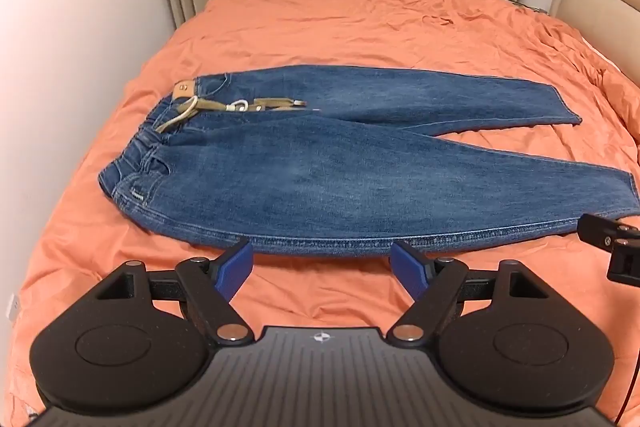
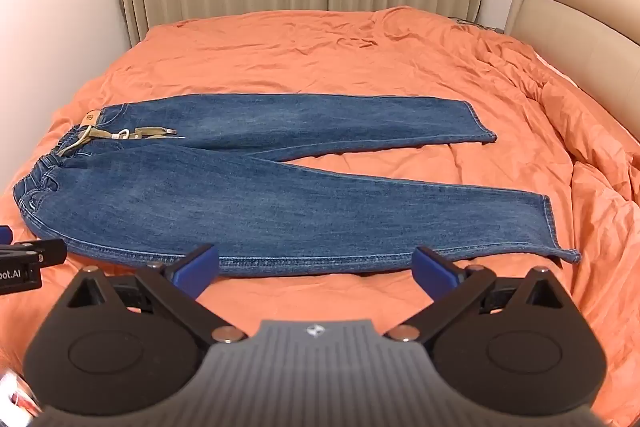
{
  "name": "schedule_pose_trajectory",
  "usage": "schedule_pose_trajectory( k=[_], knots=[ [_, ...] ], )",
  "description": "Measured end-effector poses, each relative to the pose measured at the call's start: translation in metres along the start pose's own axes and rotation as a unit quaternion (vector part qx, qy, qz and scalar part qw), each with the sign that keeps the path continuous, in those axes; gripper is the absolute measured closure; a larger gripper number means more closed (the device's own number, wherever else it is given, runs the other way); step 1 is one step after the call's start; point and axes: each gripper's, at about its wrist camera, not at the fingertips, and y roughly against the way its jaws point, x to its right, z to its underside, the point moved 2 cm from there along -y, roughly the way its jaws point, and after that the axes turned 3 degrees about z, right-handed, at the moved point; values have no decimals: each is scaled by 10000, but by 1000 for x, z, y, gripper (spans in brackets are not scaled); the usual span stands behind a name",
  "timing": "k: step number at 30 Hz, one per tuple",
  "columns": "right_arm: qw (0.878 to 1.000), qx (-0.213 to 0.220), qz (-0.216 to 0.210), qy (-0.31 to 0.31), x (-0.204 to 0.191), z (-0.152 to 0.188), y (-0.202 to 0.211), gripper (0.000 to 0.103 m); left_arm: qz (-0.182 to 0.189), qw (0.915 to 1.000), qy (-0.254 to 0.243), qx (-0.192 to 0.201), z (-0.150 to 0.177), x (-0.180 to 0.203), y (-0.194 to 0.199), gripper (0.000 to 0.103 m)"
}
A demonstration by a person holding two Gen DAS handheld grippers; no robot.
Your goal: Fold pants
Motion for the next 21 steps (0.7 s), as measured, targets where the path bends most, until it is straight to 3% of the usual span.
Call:
schedule_pose_trajectory(
  k=[21],
  knots=[
    [9998,-137,-62,-89,2,1,-3,5,-369,9991,151,-135,-1,-25,1,12]
  ],
)
